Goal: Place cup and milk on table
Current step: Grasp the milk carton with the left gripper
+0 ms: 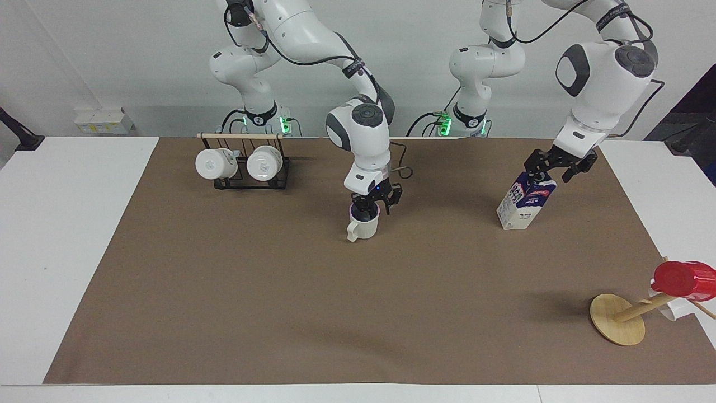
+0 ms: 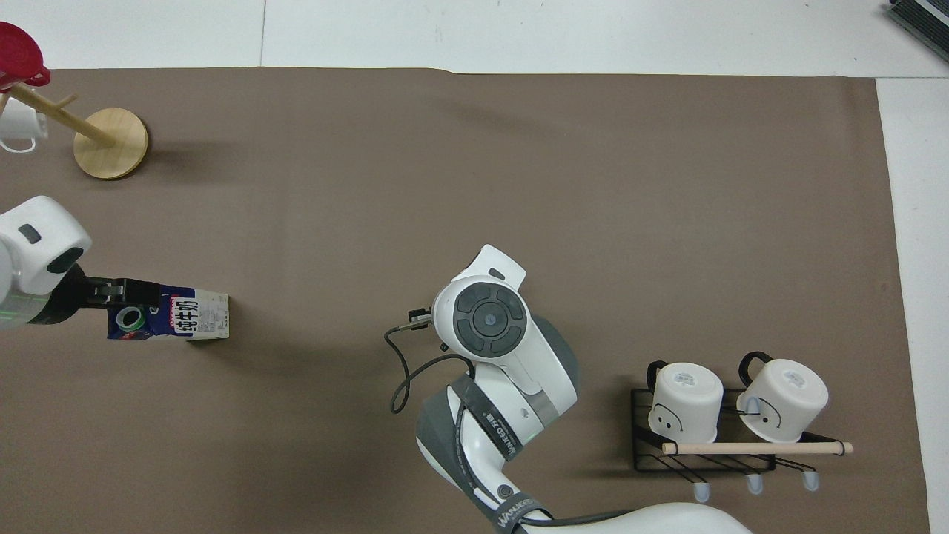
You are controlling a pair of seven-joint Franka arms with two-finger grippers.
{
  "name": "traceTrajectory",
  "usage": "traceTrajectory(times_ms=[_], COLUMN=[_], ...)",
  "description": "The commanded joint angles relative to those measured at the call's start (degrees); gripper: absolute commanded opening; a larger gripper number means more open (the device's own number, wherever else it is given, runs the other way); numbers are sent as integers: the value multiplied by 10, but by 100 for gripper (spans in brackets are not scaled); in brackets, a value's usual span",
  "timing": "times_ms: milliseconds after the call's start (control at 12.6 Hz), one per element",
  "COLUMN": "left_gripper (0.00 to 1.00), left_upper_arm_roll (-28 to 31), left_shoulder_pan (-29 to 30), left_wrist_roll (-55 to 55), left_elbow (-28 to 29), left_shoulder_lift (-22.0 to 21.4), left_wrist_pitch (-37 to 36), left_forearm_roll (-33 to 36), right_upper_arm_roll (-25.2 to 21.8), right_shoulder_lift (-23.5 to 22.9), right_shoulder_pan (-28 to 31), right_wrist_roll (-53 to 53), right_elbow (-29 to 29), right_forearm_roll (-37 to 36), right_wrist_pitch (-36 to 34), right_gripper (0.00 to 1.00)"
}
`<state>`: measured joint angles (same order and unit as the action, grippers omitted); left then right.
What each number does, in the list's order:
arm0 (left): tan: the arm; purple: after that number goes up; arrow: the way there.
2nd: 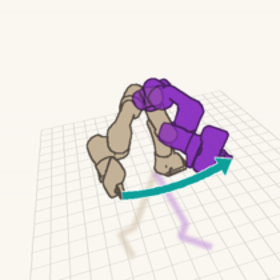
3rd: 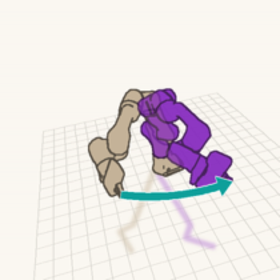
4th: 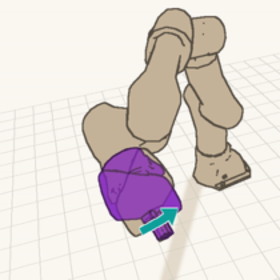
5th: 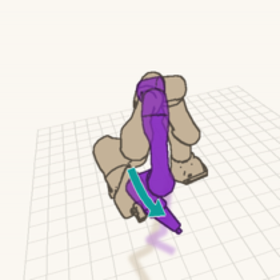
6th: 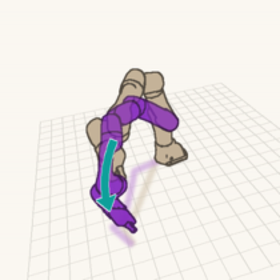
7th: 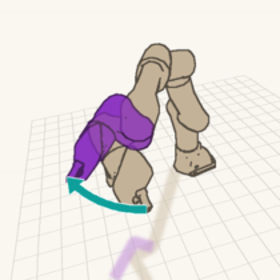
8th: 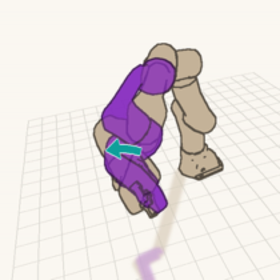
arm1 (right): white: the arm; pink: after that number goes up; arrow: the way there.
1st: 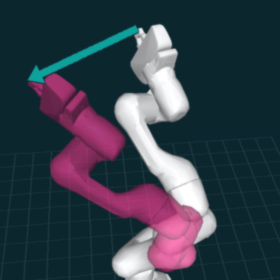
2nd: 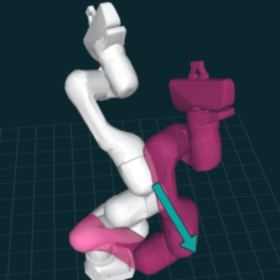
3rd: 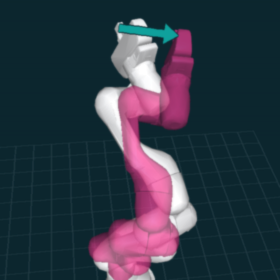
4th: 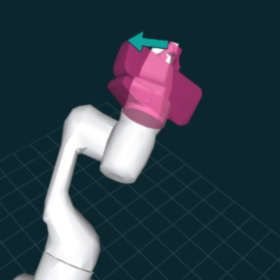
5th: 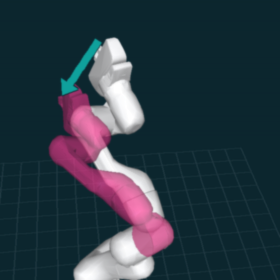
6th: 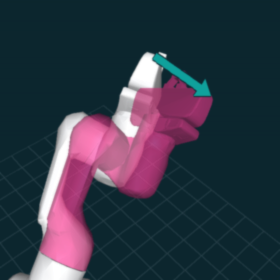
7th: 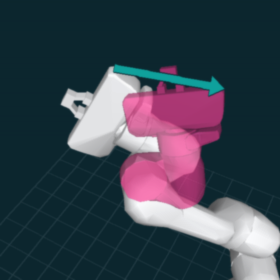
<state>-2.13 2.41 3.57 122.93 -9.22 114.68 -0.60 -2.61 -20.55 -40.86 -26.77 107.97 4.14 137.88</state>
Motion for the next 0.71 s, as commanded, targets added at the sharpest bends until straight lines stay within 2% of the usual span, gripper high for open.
traceTrajectory(times_ms=[0, 159, 238, 317, 397, 476, 635], left_gripper=[100, 100, 84, 77, 65, 56, 46], left_upper_arm_roll=[6, 5, 5, 4, 4, 3, 4], left_shoulder_pan=[-8, -8, -8, -8, -8, -9, -20], left_wrist_roll=[-1, -1, -1, -1, -2, -3, -6], left_elbow=[57, 57, 57, 55, 54, 52, 48], left_shoulder_lift=[-36, -36, -36, -36, -35, -35, -33], left_wrist_pitch=[43, 41, 39, 38, 36, 34, 26], left_forearm_roll=[6, 6, 6, 6, 6, 6, 6], right_upper_arm_roll=[-3, -2, -2, -2, -2, -2, -2], right_shoulder_lift=[27, 73, 94, 110, 121, 130, 150], right_shoulder_pan=[10, 46, 59, 69, 83, 99, 129], right_wrist_roll=[-13, -7, -5, -5, -5, -4, -3], right_elbow=[-7, -9, -10, -14, -23, -38, -57], right_forearm_roll=[2, 3, 5, 7, 7, 7, 11], right_wrist_pitch=[-5, -44, -66, -81, -106, -133, -180], right_gripper=[100, 100, 100, 100, 100, 100, 100])
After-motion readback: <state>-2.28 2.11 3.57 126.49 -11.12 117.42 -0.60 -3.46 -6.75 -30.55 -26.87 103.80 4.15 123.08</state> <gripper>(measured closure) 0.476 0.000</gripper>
